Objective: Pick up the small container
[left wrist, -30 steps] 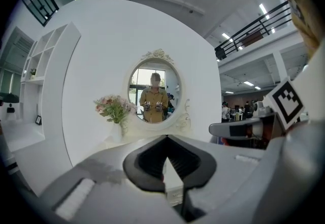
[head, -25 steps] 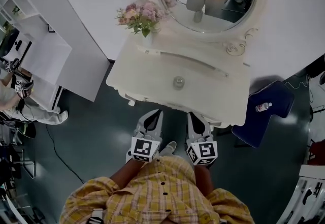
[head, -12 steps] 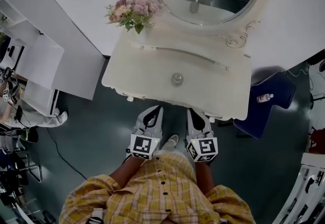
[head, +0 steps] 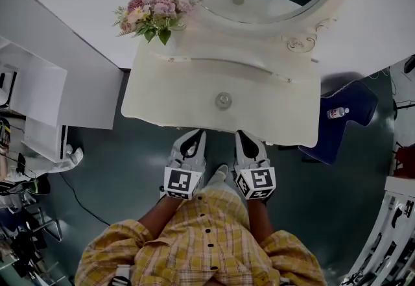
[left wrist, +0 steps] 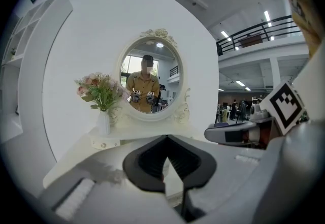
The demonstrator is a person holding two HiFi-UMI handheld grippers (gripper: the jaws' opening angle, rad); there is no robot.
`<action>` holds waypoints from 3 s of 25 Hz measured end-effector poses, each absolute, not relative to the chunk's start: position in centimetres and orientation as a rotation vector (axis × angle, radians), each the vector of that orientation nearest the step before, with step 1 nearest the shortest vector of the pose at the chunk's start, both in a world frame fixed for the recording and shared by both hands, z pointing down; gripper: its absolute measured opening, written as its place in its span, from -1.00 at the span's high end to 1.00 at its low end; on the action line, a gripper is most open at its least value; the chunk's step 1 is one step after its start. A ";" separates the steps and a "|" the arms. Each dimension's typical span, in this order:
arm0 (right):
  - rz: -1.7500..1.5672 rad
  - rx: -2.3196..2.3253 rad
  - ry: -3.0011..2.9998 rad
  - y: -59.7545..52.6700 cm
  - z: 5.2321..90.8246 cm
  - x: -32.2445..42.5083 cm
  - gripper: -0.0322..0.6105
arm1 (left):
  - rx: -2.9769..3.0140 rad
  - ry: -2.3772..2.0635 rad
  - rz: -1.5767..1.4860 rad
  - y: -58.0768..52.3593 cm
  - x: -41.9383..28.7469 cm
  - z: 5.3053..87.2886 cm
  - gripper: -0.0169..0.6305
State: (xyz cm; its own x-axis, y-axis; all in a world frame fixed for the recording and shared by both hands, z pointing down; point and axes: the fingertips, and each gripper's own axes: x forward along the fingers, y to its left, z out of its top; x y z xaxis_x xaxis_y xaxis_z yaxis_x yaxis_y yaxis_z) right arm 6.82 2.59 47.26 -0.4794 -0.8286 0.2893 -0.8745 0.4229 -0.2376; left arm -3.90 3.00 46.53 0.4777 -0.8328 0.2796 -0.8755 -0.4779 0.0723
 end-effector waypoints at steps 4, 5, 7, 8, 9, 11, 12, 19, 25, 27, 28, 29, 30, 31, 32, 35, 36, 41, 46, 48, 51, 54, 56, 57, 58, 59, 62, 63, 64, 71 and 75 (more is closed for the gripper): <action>0.532 1.531 -2.510 1.2 48.3 5.9 0.90 | 2.513 -1.440 0.324 1.4 -4.2 47.8 0.95; 0.531 1.533 -2.506 0.7 48.6 5.7 0.90 | 2.512 -1.435 0.329 1.0 -4.2 48.1 0.95; 0.526 1.537 -2.498 -0.1 49.1 5.4 0.90 | 2.512 -1.425 0.335 0.3 -4.2 48.7 0.95; 0.527 1.539 -2.493 -0.4 49.4 5.3 0.90 | 2.514 -1.421 0.338 0.0 -4.2 48.9 0.95; 0.531 1.541 -2.488 -0.7 49.7 5.3 0.90 | 2.517 -1.418 0.342 -0.3 -4.2 49.1 0.95; 0.542 1.543 -2.479 -1.3 50.4 5.1 0.90 | 2.520 -1.411 0.348 -0.8 -4.2 49.3 0.95; 0.546 1.544 -2.474 -1.5 50.7 5.1 0.90 | 2.520 -1.407 0.350 -1.0 -4.2 49.5 0.95; 0.573 1.552 -2.424 -3.6 53.5 4.9 0.69 | 2.514 -1.372 0.372 -1.9 -4.5 50.8 0.95; 0.606 1.531 -2.391 -4.9 56.6 4.4 0.35 | 2.496 -1.364 0.367 -3.1 -4.8 51.2 0.95; 0.610 1.527 -2.378 -5.4 57.6 4.3 0.26 | 2.498 -1.353 0.374 -3.4 -4.8 51.5 0.95; 0.608 1.523 -2.372 -5.6 58.0 4.2 0.23 | 2.497 -1.348 0.377 -3.5 -4.8 51.7 0.95; 0.608 1.517 -2.366 -5.9 58.5 4.0 0.17 | 2.496 -1.345 0.380 -3.6 -4.8 51.8 0.95; 0.608 1.513 -2.361 -6.1 59.0 3.9 0.15 | 2.495 -1.341 0.384 -3.7 -4.8 52.0 0.95; 0.610 1.510 -2.358 -6.3 59.4 3.8 0.13 | 2.495 -1.338 0.387 -3.8 -4.8 52.2 0.95; 0.613 1.510 -2.354 -6.5 59.8 3.7 0.10 | 2.495 -1.335 0.391 -3.8 -4.8 52.4 0.95; 0.629 1.520 -2.341 -7.2 60.8 3.6 0.01 | 2.494 -1.329 0.398 -4.2 -4.8 52.7 0.95; 0.636 1.523 -2.336 -7.4 61.2 3.6 -0.02 | 2.492 -1.328 0.399 -4.3 -4.8 52.8 0.95; 0.647 1.523 -2.305 -8.5 63.2 3.4 -0.12 | 2.485 -1.317 0.400 -4.7 -4.7 53.5 0.95; 0.641 1.518 -2.279 -9.6 65.3 2.9 -0.22 | 2.481 -1.313 0.409 -5.0 -4.7 54.0 0.95; 0.641 1.516 -2.268 -9.9 66.0 2.7 -0.25 | 2.479 -1.309 0.404 -5.1 -4.8 54.2 0.95; 0.640 1.517 -2.256 -10.4 66.9 2.4 -0.27 | 2.465 -1.300 0.414 -4.8 -4.8 54.7 0.95; 0.639 1.511 -2.240 -10.7 67.8 2.2 -0.28 | 2.457 -1.285 0.423 -4.6 -4.5 55.2 0.95; 0.636 1.516 -2.234 -11.1 68.1 2.2 -0.28 | 2.471 -1.277 0.437 -4.6 -4.5 55.5 0.95; 0.633 1.521 -2.230 -11.3 68.2 2.3 -0.28 | 2.471 -1.277 0.440 -4.7 -4.5 55.5 0.95; 0.629 1.523 -2.225 -11.4 68.4 2.3 -0.29 | 2.464 -1.279 0.439 -4.8 -4.4 55.6 0.95; 0.625 1.523 -2.219 -11.5 68.7 2.2 -0.29 | 2.452 -1.282 0.435 -4.9 -4.4 55.6 0.95; 0.625 1.525 -2.206 -11.6 69.1 1.9 -0.32 | 2.452 -1.279 0.440 -5.0 -4.4 55.8 0.95; 0.624 1.529 -2.200 -11.7 69.1 1.9 -0.32 | 2.446 -1.280 0.438 -5.0 -4.5 55.9 0.95; 0.620 1.535 -2.193 -11.8 69.2 2.0 -0.32 | 2.439 -1.281 0.436 -5.0 -4.5 55.9 0.95; 0.610 1.560 -2.158 -12.7 69.4 1.7 -0.33 | 2.447 -1.274 0.449 -5.1 -4.8 56.3 0.95; 0.587 1.558 -2.131 -12.9 69.7 1.5 -0.33 | 2.438 -1.274 0.437 -5.4 -4.7 55.9 0.95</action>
